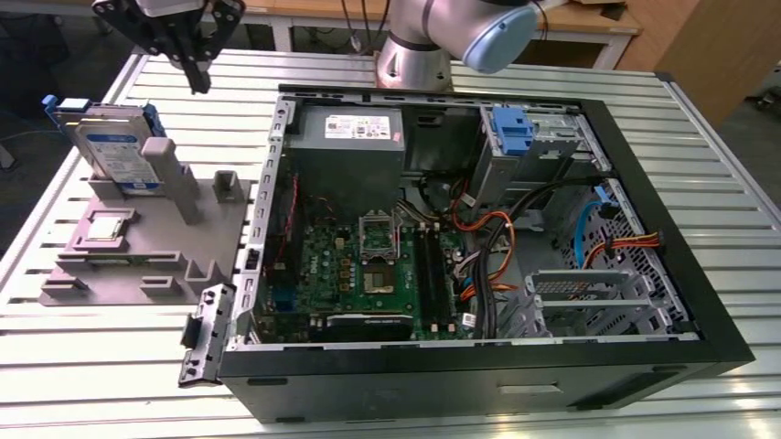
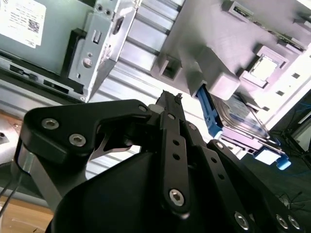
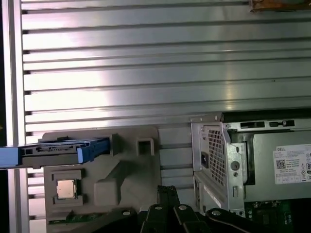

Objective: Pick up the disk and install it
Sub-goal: 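Reach for the disk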

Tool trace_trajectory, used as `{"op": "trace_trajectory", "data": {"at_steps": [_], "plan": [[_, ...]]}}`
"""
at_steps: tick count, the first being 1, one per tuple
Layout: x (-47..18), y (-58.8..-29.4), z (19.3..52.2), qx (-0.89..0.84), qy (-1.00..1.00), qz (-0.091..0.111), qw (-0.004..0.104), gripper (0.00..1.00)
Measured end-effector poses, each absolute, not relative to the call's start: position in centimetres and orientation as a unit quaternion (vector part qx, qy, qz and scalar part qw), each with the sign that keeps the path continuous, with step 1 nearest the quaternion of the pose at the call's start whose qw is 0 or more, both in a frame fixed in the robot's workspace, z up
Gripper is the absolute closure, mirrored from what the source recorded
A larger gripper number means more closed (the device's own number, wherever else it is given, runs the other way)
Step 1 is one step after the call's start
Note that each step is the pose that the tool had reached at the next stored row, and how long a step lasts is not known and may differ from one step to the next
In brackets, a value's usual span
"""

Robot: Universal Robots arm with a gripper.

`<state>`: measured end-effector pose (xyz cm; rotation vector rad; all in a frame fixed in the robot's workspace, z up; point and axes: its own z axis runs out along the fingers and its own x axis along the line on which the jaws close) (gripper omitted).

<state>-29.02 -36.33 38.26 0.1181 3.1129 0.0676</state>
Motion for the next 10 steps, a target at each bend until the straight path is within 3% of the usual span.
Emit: {"op": "trace_trajectory", "data": {"at_steps": [10], "plan": [[-32.6, -35.8, 38.0, 0.038, 0.999, 0.022, 0.012, 0.9]]}}
